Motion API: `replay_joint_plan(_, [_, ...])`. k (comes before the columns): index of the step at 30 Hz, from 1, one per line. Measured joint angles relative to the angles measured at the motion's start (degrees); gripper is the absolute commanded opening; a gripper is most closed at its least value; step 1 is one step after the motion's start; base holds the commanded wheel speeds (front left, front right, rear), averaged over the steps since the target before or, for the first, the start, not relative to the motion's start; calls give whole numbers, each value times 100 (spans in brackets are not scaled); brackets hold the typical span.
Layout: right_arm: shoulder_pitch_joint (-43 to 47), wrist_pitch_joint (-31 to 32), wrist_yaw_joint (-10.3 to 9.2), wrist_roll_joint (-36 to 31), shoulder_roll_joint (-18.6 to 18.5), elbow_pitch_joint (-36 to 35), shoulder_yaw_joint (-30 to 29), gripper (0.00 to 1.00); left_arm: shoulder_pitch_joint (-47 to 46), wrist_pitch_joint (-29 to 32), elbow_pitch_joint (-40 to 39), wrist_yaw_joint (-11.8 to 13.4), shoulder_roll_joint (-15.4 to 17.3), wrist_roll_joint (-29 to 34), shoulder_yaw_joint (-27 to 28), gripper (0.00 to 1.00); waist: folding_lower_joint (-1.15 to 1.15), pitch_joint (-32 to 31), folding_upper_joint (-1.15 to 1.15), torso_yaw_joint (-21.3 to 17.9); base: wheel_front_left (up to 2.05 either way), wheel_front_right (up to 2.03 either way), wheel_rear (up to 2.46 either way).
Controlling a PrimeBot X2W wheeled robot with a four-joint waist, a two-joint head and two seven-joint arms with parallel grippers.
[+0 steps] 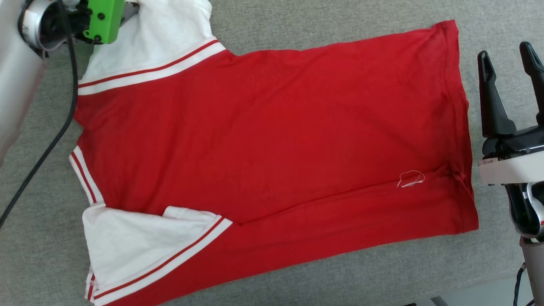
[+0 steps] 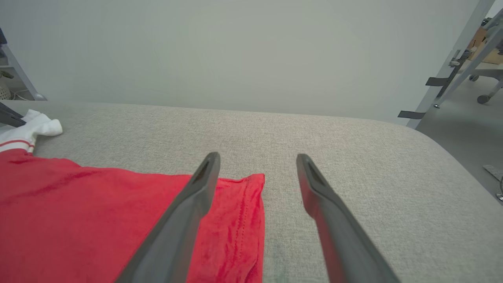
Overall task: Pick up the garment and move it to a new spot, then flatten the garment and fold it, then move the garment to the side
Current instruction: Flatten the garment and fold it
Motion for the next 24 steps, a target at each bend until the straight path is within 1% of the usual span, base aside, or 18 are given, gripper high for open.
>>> replay_joint_plan(2, [-15, -34, 0, 0, -3, 69, -5, 100, -1, 26, 1, -18, 85, -30, -58, 100, 0, 30, 0, -48, 0, 0, 0])
replay_joint_plan(3, [-36, -37, 0, 0, -10, 103, -14, 100, 0, 32, -9, -26, 114, -57, -73, 70, 0, 36, 0, -61, 0, 0, 0])
replay_joint_plan(4, [-65, -44, 0, 1, -18, 134, -12, 100, 18, 23, -8, -26, 127, -85, -78, 0, 0, 27, 0, -65, 0, 0, 0])
replay_joint_plan(9, [-286, -88, 0, 14, -166, 189, -34, 100, 152, -393, -70, -67, 126, -108, -220, 0, 0, -104, 0, -25, 0, 0, 0])
replay_joint_plan(13, [-588, -19, 0, 54, -525, 223, -44, 100, 402, -948, -231, -67, 114, -151, -256, 0, 0, -321, 0, 63, 0, 0, 0])
replay_joint_plan(17, [-988, 241, 0, 123, -1004, 266, -15, 100, 533, -1495, -637, -67, 156, -96, -432, 0, 0, -584, 0, 190, 0, 0, 0])
replay_joint_plan(20, [-1306, 654, 1, 225, -1359, 374, 147, 100, 673, -1783, -925, -67, 213, -56, -577, 0, 0, -779, 0, 308, 0, 0, 0])
replay_joint_plan(23, [-1561, 1449, 0, 542, -1668, 644, 466, 100, 894, -2067, -1170, -68, 242, -29, -659, 0, 0, -953, 0, 444, 0, 0, 0])
replay_joint_plan(24, [-1633, 1825, 0, 695, -1792, 756, 622, 100, 954, -2156, -1258, -68, 249, 1, -683, 0, 0, -1007, 0, 499, 0, 0, 0])
